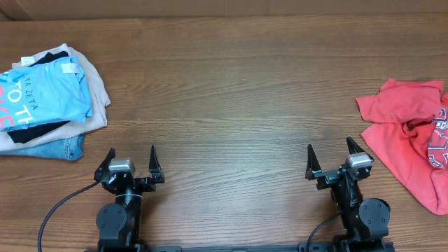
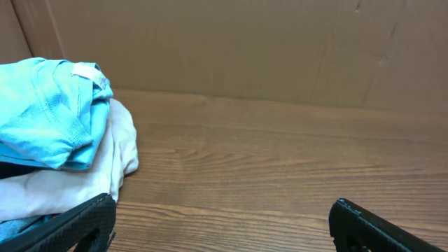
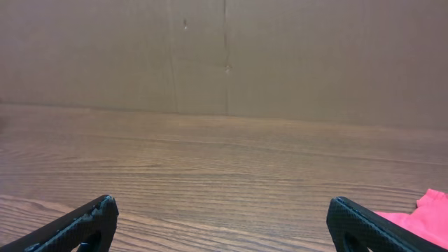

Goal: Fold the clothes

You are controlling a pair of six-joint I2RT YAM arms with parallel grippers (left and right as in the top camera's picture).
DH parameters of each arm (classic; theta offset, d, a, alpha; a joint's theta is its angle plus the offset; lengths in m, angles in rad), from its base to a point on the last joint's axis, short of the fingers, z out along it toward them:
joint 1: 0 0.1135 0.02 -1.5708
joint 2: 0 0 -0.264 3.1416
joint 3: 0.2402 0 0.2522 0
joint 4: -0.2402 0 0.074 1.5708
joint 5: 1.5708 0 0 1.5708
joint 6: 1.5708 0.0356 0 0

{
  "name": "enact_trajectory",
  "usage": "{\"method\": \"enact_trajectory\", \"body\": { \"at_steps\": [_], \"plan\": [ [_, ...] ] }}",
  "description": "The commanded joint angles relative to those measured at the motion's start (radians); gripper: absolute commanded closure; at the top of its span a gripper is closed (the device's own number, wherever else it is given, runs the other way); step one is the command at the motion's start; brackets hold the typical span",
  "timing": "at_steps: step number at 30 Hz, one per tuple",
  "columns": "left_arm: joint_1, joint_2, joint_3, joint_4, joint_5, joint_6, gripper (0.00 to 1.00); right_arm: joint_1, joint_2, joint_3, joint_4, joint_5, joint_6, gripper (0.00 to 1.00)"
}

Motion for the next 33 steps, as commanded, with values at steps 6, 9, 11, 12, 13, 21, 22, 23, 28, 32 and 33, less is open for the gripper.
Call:
{"method": "enact_trajectory", "body": {
  "at_steps": [6,9,11,12,13,21,22,23,28,32,33],
  "plan": [
    [0.006,-0.011,-0.003,0.003,0.012,0.027,0.0,0.003,-0.009,-0.01,0.006,0.01,-0.002,0.0],
    [0.006,-0.011,-0.003,0.003,0.012,0.027,0.0,0.003,-0.009,-0.01,0.011,0.031,-0.005,0.0],
    [0.006,-0.011,-0.003,0.003,0.012,0.027,0.0,0.003,-0.009,-0.01,0.006,0.034,-0.004,0.0],
    [0.006,-0.011,-0.003,0.003,0.012,0.027,0.0,0.003,-0.009,-0.01,0.006,0.031,-0.004,0.0],
    [0.006,-0.011,-0.003,0.003,0.012,0.027,0.0,0.003,-0.009,-0.01,0.005,0.028,-0.004,0.0],
    [0.005,-0.011,-0.003,0.003,0.016,0.027,0.0,0.003,-0.009,-0.01,0.01,0.027,0.0,0.0],
    [0.005,-0.011,-0.003,0.003,0.016,0.027,0.0,0.003,-0.009,-0.01,0.01,0.023,0.001,0.0],
    [0.005,-0.011,-0.003,0.003,0.017,0.027,0.0,0.003,-0.009,-0.01,0.009,0.024,0.008,0.0],
    [0.005,-0.011,-0.003,0.01,0.017,-0.055,0.0,0.003,-0.009,0.0,0.01,0.042,0.052,0.0],
    [0.005,-0.011,0.023,0.003,0.034,-0.145,0.0,0.003,-0.008,0.04,0.009,0.113,0.053,0.0],
    [0.005,-0.011,0.041,-0.003,0.048,-0.15,0.0,0.003,-0.005,0.052,0.008,0.122,0.053,0.0]
  ]
}}
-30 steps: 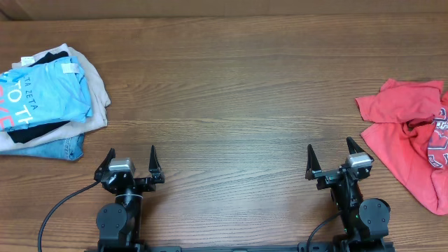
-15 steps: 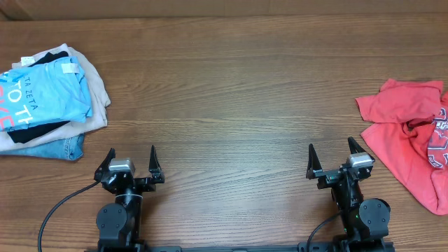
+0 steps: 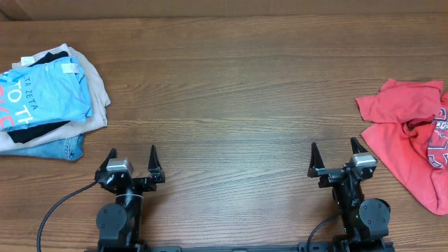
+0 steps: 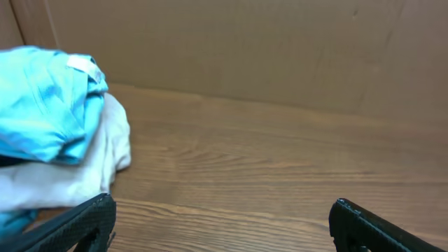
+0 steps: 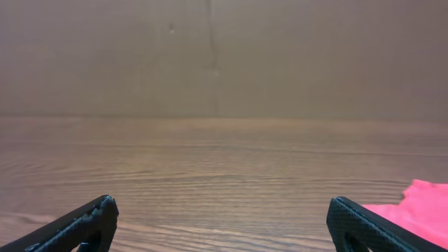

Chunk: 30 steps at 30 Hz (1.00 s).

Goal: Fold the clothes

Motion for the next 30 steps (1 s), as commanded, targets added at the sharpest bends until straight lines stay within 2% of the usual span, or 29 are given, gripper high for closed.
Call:
{"method": "enact_trajectory", "body": {
  "at_steps": [1,8,12,15,21,27,30],
  "plan": [
    [0.005,-0.011,0.056,-0.013,0.039,-0.078,0.0,0.003,0.001,0.063,-0.002,0.061,0.015,0.0],
    [0.005,0.033,0.214,-0.1,0.078,-0.071,0.0,0.002,0.127,0.2,-0.089,0.125,0.069,0.0],
    [0.005,0.115,0.31,-0.134,0.083,-0.017,0.0,0.002,0.267,0.322,-0.139,0.127,0.071,0.0],
    [0.005,0.217,0.389,-0.177,0.083,0.025,0.0,0.002,0.406,0.443,-0.211,0.152,0.071,0.0],
    [0.005,0.467,0.568,-0.311,0.105,0.024,0.0,-0.014,0.728,0.726,-0.423,0.171,0.067,0.0],
    [0.005,0.704,0.766,-0.484,0.129,0.024,0.0,-0.125,1.039,0.969,-0.613,0.168,0.068,0.0],
    [0.005,0.784,0.825,-0.532,0.14,0.023,0.0,-0.174,1.149,1.021,-0.626,0.117,0.065,0.0]
  ]
}}
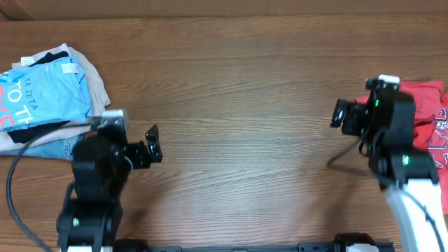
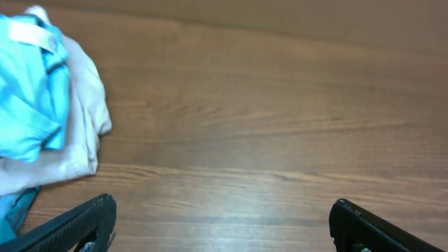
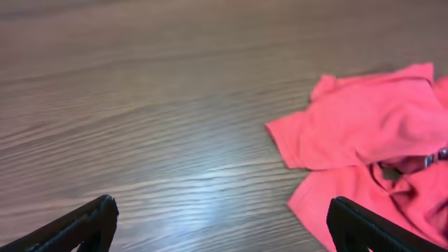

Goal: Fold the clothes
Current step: 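Reach the right gripper to the crumpled red t-shirt and grasp it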

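Observation:
A crumpled red garment [image 1: 420, 150] lies at the table's right edge, and the right wrist view shows it [image 3: 364, 129] ahead and to the right. My right gripper [image 3: 220, 203] hangs open above the bare wood just left of it, holding nothing. A stack of clothes topped by a light blue printed shirt [image 1: 42, 94] sits at the far left, over a beige piece [image 2: 80, 133] and denim. My left gripper [image 2: 222, 204] is open above the wood to the right of that stack, with nothing between its fingers.
The wooden table [image 1: 231, 91] stretches between the two heaps. A cardboard wall [image 1: 140, 7] runs along the back edge. The left arm's black cable [image 1: 17, 189] trails toward the front left.
Both arms have risen from the front edge and moved forward, tilting down at the table. The right gripper now hangs by the red garment's left edge, the left one near the stack.
Both arms sat low at the front edge with their grippers open and facing the back wall, turning only slightly between the first two moments. Now both are raised and look down, each near its own heap, with nothing grasped.

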You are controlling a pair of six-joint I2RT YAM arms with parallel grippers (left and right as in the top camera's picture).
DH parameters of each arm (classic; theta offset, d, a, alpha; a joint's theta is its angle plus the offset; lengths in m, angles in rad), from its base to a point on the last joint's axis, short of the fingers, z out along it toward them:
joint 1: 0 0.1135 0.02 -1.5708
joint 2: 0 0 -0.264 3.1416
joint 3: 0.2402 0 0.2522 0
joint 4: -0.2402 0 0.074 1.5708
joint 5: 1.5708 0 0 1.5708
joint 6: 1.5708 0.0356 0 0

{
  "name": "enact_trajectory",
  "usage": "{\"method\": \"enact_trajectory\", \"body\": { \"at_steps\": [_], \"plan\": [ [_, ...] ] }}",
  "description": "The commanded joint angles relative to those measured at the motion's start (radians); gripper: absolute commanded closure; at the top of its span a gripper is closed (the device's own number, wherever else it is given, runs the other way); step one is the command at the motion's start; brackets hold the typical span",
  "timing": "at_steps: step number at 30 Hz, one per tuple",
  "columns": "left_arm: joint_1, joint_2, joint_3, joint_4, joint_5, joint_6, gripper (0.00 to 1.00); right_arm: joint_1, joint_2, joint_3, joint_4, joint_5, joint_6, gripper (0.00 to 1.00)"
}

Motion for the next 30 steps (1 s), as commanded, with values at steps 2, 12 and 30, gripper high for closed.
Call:
{"method": "enact_trajectory", "body": {
  "at_steps": [2,12,30],
  "plan": [
    [0.005,0.094,0.084,-0.024,0.03,0.015,0.0,-0.07,0.125,0.062,-0.005,-0.025,0.002,0.0],
    [0.005,0.152,0.085,-0.018,0.03,-0.005,0.0,-0.296,0.448,0.06,-0.058,-0.022,0.034,0.0],
    [0.005,0.152,0.085,-0.016,0.03,-0.004,0.0,-0.489,0.753,0.06,0.014,-0.055,0.086,0.32]
  ]
}}
